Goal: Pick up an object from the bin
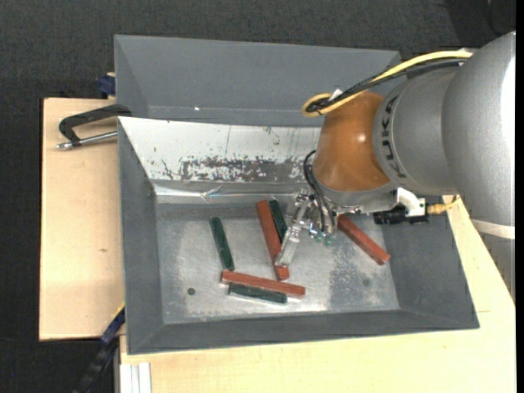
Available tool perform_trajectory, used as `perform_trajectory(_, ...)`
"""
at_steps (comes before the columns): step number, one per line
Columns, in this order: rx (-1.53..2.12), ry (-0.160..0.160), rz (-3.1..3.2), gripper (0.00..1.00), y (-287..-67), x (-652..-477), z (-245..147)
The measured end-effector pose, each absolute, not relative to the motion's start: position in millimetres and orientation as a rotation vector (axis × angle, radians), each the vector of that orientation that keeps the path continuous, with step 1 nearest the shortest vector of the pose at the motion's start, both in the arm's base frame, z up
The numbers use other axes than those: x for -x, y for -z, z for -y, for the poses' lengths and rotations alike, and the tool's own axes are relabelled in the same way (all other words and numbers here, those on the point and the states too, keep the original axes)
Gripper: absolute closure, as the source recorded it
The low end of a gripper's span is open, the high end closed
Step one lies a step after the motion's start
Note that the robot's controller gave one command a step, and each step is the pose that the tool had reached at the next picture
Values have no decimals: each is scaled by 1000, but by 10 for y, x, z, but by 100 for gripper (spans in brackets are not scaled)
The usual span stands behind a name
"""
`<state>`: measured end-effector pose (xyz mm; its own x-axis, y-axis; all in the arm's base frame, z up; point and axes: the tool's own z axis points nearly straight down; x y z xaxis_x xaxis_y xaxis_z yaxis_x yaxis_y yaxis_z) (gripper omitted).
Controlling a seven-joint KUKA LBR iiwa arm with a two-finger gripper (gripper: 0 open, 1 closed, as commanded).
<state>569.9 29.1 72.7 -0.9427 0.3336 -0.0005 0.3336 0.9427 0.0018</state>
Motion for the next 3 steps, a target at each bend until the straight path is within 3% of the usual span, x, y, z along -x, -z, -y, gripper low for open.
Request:
perform_trajectory(1, -761, -2, -3045, 0, -731, -5887, -389)
perform_trajectory(2, -851, -3, -3020, 0, -725, -5918, -498)
perform_trajectory(3, -318, -5, -3114, 100, -748, -5960, -521)
